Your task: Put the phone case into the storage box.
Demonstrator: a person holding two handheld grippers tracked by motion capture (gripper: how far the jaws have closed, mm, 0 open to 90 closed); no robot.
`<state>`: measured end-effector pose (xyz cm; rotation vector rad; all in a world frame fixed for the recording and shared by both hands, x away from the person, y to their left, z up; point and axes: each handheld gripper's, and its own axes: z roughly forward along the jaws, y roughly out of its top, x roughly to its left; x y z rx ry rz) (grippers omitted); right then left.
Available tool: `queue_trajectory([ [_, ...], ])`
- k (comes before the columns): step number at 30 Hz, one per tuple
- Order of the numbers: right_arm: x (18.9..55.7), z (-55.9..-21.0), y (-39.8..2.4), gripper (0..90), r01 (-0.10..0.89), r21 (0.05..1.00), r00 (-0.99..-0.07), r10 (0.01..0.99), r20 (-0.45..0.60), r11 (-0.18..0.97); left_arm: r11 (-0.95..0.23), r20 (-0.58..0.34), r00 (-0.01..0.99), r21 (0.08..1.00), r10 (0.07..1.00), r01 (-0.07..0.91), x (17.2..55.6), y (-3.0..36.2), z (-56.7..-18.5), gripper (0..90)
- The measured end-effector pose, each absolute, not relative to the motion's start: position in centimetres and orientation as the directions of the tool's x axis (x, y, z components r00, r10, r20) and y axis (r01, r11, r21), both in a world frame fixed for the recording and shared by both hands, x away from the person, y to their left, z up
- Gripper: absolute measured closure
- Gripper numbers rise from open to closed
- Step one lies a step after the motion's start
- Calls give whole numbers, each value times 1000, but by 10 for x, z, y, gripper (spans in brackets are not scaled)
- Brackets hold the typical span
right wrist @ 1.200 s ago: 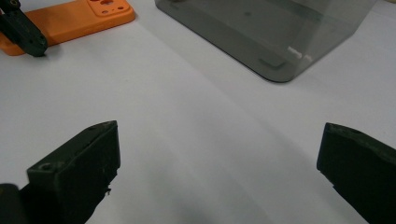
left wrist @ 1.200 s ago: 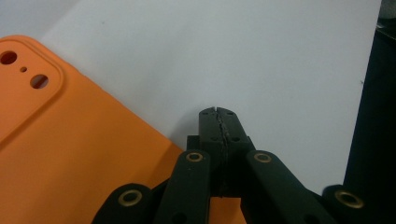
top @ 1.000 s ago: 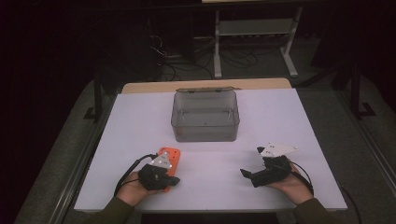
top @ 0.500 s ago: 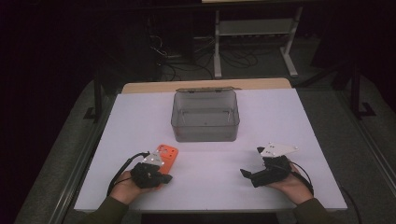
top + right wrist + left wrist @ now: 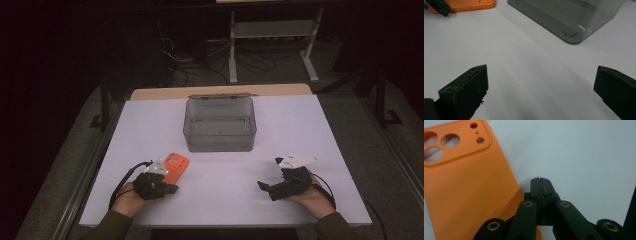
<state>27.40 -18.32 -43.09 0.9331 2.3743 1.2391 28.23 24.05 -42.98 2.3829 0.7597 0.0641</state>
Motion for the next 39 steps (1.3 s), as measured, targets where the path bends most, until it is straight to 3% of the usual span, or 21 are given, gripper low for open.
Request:
queue_trajectory([
  [6,274,-431,-182,0,409,810,-742,670,28,419,-591,-152,840,646,521,483,286,238,-422,818],
  [16,274,-432,-182,0,409,807,-745,667,26,426,-504,-124,840,750,528,428,297,242,-413,567],
  [20,274,-432,-181,0,407,807,-746,665,24,428,-482,-91,841,784,533,391,299,243,-413,421],
  [21,274,-433,-181,0,407,807,-747,664,24,428,-477,-86,840,790,536,385,298,243,-413,342],
  [25,274,-433,-181,0,406,807,-748,663,24,429,-460,-85,835,803,543,380,299,244,-415,239],
  [29,274,-433,-182,0,405,808,-747,664,24,427,-458,-90,835,802,543,384,297,243,-418,11],
  [39,274,-433,-182,0,405,809,-747,664,25,425,-456,-88,824,798,560,395,297,244,-418,0],
])
